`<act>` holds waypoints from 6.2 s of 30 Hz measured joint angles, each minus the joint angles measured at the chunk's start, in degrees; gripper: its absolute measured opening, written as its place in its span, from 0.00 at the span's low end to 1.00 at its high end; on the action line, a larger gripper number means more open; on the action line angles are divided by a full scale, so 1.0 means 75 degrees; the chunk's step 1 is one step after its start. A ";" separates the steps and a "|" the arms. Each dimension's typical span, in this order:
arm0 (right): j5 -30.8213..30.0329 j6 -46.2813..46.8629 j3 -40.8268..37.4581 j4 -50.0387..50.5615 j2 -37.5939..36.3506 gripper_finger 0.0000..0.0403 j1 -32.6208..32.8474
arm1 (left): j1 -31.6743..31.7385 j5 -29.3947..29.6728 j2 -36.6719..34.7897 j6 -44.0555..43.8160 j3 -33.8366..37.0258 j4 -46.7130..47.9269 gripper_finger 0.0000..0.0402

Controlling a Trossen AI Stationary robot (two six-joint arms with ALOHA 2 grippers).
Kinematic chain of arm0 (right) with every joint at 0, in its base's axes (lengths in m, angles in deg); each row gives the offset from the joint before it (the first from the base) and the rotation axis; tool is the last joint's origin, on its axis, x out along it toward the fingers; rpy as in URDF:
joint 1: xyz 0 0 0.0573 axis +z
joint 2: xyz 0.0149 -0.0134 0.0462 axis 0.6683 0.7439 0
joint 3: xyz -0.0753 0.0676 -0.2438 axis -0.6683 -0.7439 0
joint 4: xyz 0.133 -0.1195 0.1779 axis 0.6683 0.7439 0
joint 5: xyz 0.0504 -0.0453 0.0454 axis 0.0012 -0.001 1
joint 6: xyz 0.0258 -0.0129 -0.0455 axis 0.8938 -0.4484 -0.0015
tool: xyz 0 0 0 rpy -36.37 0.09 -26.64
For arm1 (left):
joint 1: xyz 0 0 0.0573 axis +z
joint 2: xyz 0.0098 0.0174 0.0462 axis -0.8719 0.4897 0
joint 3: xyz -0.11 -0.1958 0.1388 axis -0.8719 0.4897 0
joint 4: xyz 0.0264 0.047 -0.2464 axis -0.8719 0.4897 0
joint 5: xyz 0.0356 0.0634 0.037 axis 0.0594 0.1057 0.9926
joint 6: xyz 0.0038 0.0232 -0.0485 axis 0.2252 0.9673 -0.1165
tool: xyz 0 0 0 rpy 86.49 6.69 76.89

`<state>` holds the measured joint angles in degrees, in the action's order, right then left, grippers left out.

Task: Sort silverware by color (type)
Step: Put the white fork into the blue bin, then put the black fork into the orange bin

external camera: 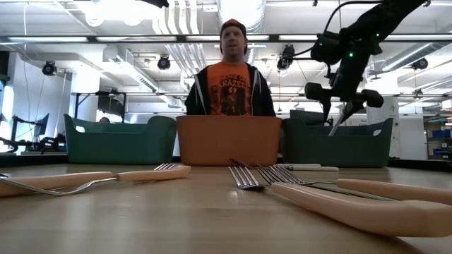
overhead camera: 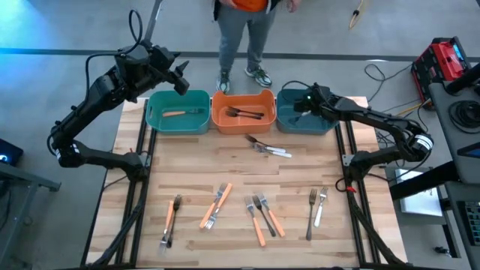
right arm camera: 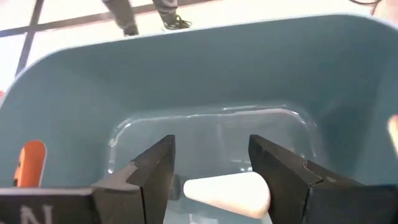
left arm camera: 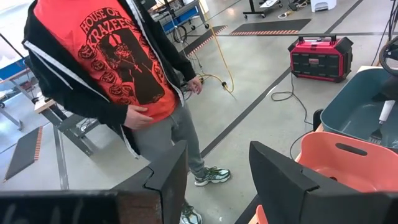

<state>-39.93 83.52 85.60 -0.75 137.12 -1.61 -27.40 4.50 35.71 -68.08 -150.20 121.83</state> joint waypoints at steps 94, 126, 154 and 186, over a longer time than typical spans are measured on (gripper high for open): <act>0.1538 -0.5900 0.5654 -0.0776 0.2244 0.50 0.0000 | -0.8535 -0.4338 0.2364 -1.4523 0.6186 0.1268 0.39; 0.1541 -0.5895 0.5654 -0.0769 0.2244 0.50 0.0000 | -0.8725 -0.4448 0.3160 -1.5235 0.5456 0.1107 0.39; 0.1541 -0.5892 0.5654 -0.0776 0.2244 0.50 0.0000 | -0.8728 -0.3832 0.3483 -1.5271 0.5764 0.0920 0.14; 0.1966 -0.5883 0.5654 -0.0848 0.2247 0.50 0.0000 | -0.8074 -0.1538 0.0586 -1.3187 0.4020 0.2246 0.00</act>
<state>-25.19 39.40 128.01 -7.12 153.98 -1.61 -87.95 -7.04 40.11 -166.98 -120.05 138.68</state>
